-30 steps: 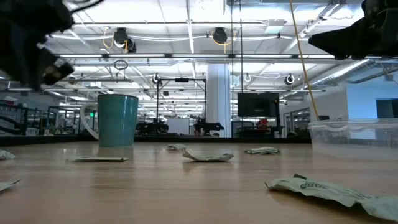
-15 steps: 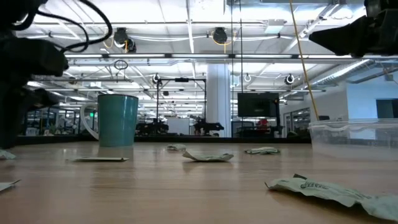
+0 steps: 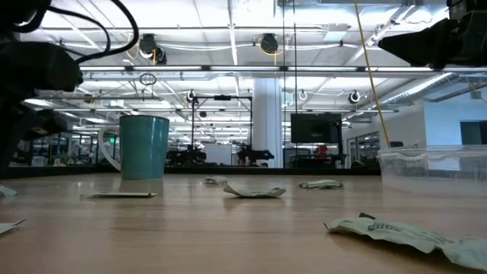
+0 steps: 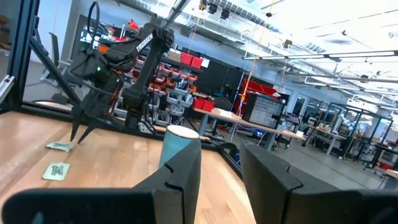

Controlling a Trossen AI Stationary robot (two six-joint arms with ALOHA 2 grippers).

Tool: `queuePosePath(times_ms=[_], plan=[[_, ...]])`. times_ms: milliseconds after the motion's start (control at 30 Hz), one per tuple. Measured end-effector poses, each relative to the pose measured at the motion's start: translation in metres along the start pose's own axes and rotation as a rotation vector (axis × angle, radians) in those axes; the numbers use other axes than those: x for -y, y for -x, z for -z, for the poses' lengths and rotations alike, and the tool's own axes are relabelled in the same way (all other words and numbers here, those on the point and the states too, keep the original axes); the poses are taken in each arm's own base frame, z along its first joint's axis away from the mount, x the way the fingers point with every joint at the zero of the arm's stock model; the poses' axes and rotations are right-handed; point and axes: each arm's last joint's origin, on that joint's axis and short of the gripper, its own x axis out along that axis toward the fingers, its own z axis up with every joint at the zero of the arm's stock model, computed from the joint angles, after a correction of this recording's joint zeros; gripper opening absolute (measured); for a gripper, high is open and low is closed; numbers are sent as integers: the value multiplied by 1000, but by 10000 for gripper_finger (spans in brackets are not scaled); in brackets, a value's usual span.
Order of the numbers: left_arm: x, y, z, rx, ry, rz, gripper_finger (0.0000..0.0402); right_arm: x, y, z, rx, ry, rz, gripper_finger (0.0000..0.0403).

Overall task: Pick and place Stevia / Truvia into bins
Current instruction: Put the green stevia packet into the container

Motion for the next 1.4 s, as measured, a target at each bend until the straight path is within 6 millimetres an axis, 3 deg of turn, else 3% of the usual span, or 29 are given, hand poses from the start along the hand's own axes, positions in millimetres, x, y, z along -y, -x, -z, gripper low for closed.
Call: queuePosePath(times_ms=[200, 500, 700, 833, 1100, 1200, 1400], plan=[[4, -2, -6, 56, 9, 43, 78, 0, 0, 0, 4, -5, 2, 105], [6, -24, -1, -27, -66, -5, 77, 0, 0, 0, 4, -5, 1, 105], [5, -20, 0, -27, -89, -5, 14, 0, 0, 0, 4, -5, 1, 105], [7, -15, -5, 57, -102, 16, 17, 0, 0, 0, 4, -5, 1, 105], [-1, 0, -51, 393, -266, -2, 12, 0, 0, 0, 4, -5, 1, 105], [-10, 10, -76, 462, -336, -104, 13, 0, 0, 0, 4, -4, 1, 105], [-36, 19, -147, 572, -478, -239, 8, 0, 0, 0, 4, -4, 1, 105]])
